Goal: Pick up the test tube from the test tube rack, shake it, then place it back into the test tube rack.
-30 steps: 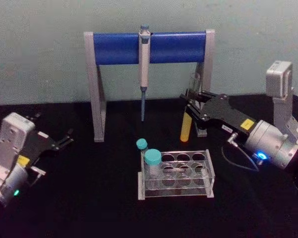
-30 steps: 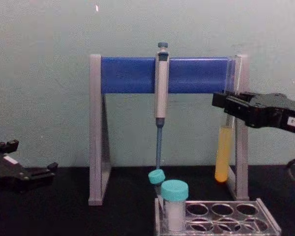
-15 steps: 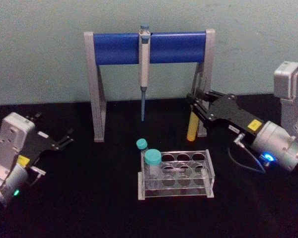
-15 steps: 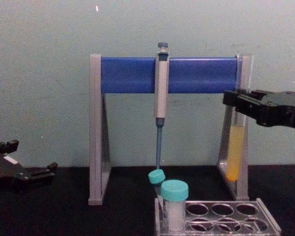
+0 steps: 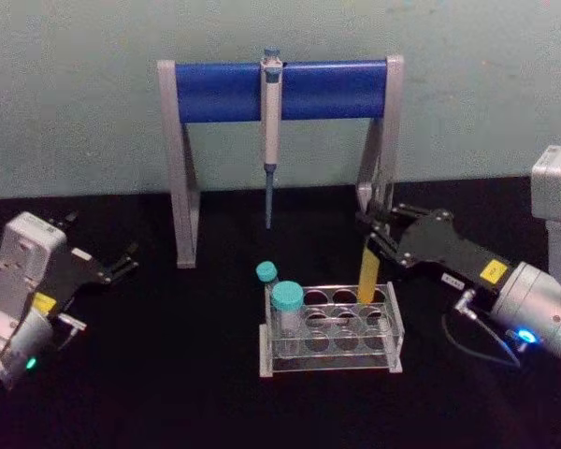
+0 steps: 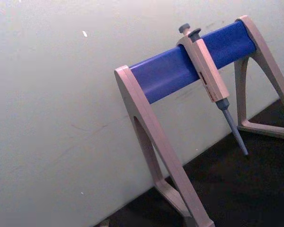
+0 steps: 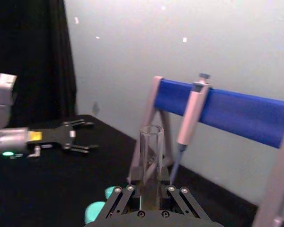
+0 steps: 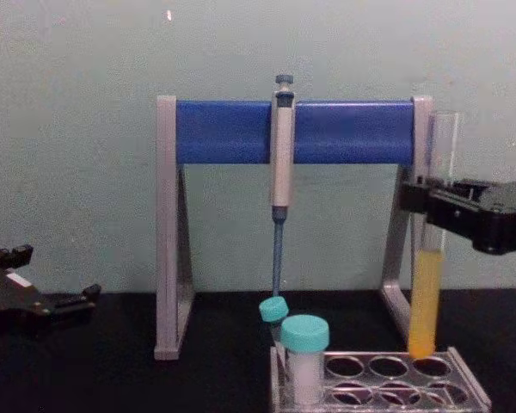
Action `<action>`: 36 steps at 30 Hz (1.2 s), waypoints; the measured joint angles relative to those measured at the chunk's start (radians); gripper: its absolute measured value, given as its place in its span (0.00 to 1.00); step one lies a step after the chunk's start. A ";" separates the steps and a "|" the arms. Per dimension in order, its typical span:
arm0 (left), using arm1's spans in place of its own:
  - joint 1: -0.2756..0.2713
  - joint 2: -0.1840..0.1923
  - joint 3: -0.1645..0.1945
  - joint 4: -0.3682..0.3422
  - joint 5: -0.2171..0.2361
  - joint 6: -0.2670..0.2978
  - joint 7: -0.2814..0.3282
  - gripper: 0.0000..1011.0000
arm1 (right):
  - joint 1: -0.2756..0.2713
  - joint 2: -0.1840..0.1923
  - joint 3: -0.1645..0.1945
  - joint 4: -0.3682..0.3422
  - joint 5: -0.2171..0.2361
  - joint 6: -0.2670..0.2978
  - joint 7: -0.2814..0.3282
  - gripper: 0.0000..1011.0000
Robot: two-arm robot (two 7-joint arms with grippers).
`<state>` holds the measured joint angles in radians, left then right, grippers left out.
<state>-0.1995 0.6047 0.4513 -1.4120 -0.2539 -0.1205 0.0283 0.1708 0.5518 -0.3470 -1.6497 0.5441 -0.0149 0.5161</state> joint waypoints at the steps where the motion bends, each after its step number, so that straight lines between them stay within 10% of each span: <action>1: 0.000 0.000 0.000 0.000 0.000 0.000 0.000 1.00 | -0.001 0.000 -0.003 -0.002 0.003 0.001 0.005 0.22; 19: 0.000 0.000 0.000 0.000 0.000 0.000 0.000 1.00 | 0.162 -0.089 -0.091 0.163 0.021 -0.029 0.078 0.22; 36: 0.000 0.000 0.000 0.000 0.000 0.000 0.000 1.00 | 0.180 -0.101 -0.062 0.202 -0.003 -0.042 0.025 0.22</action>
<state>-0.1995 0.6047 0.4514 -1.4120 -0.2539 -0.1205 0.0283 0.3506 0.4510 -0.4093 -1.4476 0.5407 -0.0569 0.5411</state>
